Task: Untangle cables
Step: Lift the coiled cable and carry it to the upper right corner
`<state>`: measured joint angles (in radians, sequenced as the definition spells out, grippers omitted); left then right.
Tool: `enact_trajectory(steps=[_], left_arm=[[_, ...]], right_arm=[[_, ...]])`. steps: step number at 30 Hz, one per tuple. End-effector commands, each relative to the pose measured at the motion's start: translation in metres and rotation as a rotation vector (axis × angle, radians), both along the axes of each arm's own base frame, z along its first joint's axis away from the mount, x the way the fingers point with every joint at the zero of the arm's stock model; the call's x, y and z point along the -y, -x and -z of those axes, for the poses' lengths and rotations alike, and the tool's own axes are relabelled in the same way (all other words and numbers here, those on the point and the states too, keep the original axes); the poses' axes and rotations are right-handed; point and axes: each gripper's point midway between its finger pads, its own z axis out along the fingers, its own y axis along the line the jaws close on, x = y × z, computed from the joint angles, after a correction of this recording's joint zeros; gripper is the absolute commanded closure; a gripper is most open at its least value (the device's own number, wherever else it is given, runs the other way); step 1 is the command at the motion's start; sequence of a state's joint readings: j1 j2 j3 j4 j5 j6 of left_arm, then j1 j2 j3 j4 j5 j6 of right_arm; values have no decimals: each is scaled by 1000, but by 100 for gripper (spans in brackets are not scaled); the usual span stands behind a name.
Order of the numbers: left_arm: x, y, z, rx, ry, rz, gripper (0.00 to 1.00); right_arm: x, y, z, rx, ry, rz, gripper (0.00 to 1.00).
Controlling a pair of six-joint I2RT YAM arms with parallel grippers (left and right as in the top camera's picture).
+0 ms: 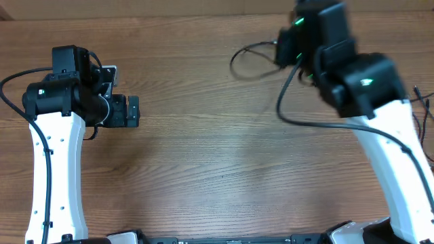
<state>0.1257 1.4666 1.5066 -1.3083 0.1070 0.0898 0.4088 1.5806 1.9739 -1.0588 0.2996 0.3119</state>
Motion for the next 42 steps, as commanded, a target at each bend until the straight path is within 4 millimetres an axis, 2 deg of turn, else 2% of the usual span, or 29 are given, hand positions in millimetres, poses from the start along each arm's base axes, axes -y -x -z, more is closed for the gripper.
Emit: enact_trajectory(steps=[1, 6, 12, 16, 17, 18, 19, 21, 24, 27, 28, 29, 34, 35, 36, 37, 42], left_arm=[[0, -1, 1, 2, -11, 26, 0], [0, -1, 1, 2, -11, 26, 0], [0, -1, 1, 2, -11, 26, 0], [0, -1, 1, 2, -11, 26, 0], [0, -1, 1, 2, -11, 26, 0], [0, -1, 1, 2, -11, 26, 0], [0, -1, 1, 2, -11, 26, 0], [0, -1, 1, 2, -11, 26, 0], [0, -1, 1, 2, -11, 26, 0], [0, -1, 1, 2, -11, 26, 0], [0, -1, 1, 2, -11, 26, 0], [0, -1, 1, 2, -11, 26, 0], [0, -1, 1, 2, -11, 26, 0], [0, -1, 1, 2, -11, 26, 0], [0, -1, 1, 2, -11, 26, 1], [0, -1, 1, 2, -11, 26, 0], [0, -1, 1, 2, -11, 26, 0]], right_arm=[[28, -9, -38, 123, -4, 63, 96], [72, -29, -67, 250, 17, 168, 96], [133, -37, -86, 330, 58, 336, 96], [178, -41, -88, 349, 75, 443, 96], [192, -43, -87, 352, 79, 474, 96], [216, -45, -85, 358, 88, 526, 96], [228, -47, -85, 363, 92, 551, 96], [258, -53, -80, 363, 131, 602, 96], [292, -59, -71, 354, 164, 663, 96], [329, -64, -50, 319, 178, 730, 96], [352, -68, -31, 280, 187, 766, 96], [363, -71, -19, 252, 191, 783, 96], [402, -84, 47, 114, 202, 832, 96], [407, -86, 58, 88, 203, 836, 96], [416, -90, 87, 27, 201, 844, 96], [420, -93, 105, -13, 199, 843, 96], [420, -107, 181, -169, 156, 781, 96]])
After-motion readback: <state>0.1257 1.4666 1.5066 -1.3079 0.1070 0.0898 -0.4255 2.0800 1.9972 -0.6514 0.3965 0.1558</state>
